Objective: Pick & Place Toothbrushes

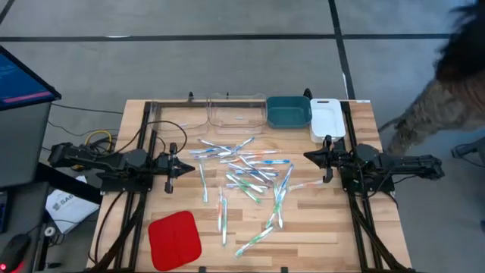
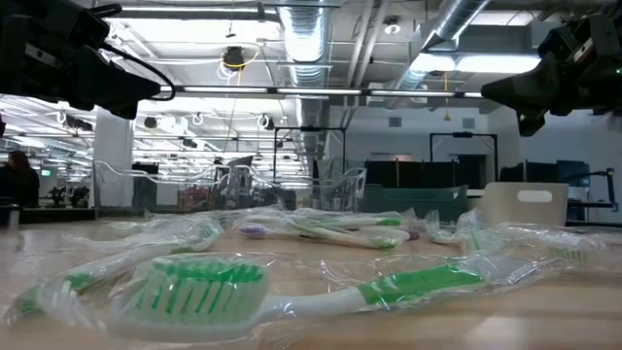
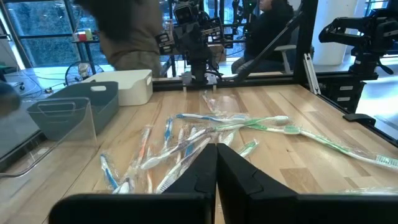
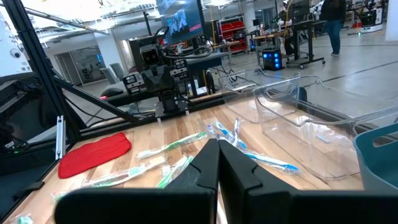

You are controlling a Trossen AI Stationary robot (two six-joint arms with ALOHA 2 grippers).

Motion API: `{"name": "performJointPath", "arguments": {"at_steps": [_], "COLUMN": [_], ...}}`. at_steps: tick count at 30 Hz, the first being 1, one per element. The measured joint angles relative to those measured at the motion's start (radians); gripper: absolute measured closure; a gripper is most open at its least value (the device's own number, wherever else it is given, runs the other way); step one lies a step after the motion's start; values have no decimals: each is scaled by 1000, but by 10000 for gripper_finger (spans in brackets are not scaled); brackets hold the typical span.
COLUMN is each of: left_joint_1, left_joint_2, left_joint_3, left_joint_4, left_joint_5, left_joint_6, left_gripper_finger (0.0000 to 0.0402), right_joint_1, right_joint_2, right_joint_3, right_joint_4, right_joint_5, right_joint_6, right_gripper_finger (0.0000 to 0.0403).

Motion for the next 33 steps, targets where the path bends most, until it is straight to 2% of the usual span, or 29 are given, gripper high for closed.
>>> {"name": "performJointPath", "arguments": {"at_steps": [11, 16, 18, 30, 32, 33], "left_joint_1": [0, 0, 0, 0, 0, 0], "left_joint_2": [0, 0, 0, 0, 0, 0], "left_joint_3": [0, 0, 0, 0, 0, 0], "left_joint_4": [0, 16, 21, 49, 74, 99], "left_joint_5": [0, -1, -1, 0, 6, 19], "left_joint_6": [1, 262, 315, 305, 239, 158], "left_gripper_finger": [400, 400, 400, 400, 400, 400], "right_joint_1": [0, 0, 0, 0, 0, 0], "right_joint_2": [0, 0, 0, 0, 0, 0], "right_joint_3": [0, 0, 0, 0, 0, 0], "right_joint_4": [0, 0, 0, 0, 0, 0], "right_joint_5": [0, 0, 0, 0, 0, 0], "right_joint_6": [0, 0, 0, 0, 0, 0], "right_gripper_finger": [403, 403, 403, 403, 403, 403]}}
